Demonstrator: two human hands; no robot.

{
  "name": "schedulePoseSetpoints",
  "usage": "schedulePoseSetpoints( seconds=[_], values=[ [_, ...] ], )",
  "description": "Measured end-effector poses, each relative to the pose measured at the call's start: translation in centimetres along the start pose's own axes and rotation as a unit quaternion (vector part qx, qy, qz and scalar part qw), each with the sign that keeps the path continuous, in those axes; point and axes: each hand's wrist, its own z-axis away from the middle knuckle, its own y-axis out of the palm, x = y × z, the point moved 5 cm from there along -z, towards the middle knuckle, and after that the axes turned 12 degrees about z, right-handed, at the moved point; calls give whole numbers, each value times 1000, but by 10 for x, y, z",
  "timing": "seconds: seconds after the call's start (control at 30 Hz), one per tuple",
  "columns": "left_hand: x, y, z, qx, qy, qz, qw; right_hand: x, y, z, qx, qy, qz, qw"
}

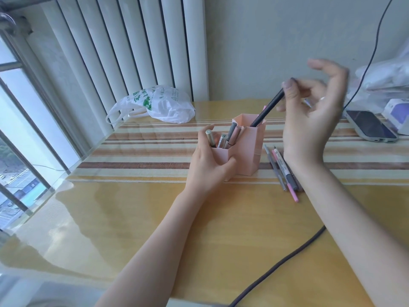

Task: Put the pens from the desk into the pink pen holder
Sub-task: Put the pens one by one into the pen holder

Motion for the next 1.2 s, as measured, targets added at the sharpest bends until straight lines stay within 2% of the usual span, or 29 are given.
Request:
schedulePoseSetpoints(
  seconds=[0.1,0.2,0.3,0.4,0.6,0.73,0.83,0.93,1.07,1.13,1.2],
  values=[
    [0,0,0,-1,0,-5,1000,17,-17,-5,-78,-41,-54,995],
    [0,0,1,-3,-8,-7,1000,23,-21,-5,-86,-50,-94,991],
    [-1,0,0,-6,-17,-12,1000,27,-9,8,-32,-44,-96,994],
    [-3,1,1,-9,-13,-15,1000,27,7,24,45,-77,-43,995],
    [-2,1,1,-11,1,-19,1000,15,19,31,98,-91,35,990],
    [1,1,-1,-5,18,-26,999,0,39,43,199,-153,196,948],
    [0,1,-2,-2,28,-18,999,-3,44,45,219,-175,241,929],
    [-1,1,-1,-2,35,-8,999,-12,42,40,226,-157,238,931],
    [1,0,-1,-10,18,-25,999,-35,26,20,209,-48,105,971],
    [0,-1,-1,-10,7,-32,999,-51,16,7,226,1,181,957],
    [-1,-1,0,-5,4,-29,1000,-67,3,1,245,16,335,910]
  ],
)
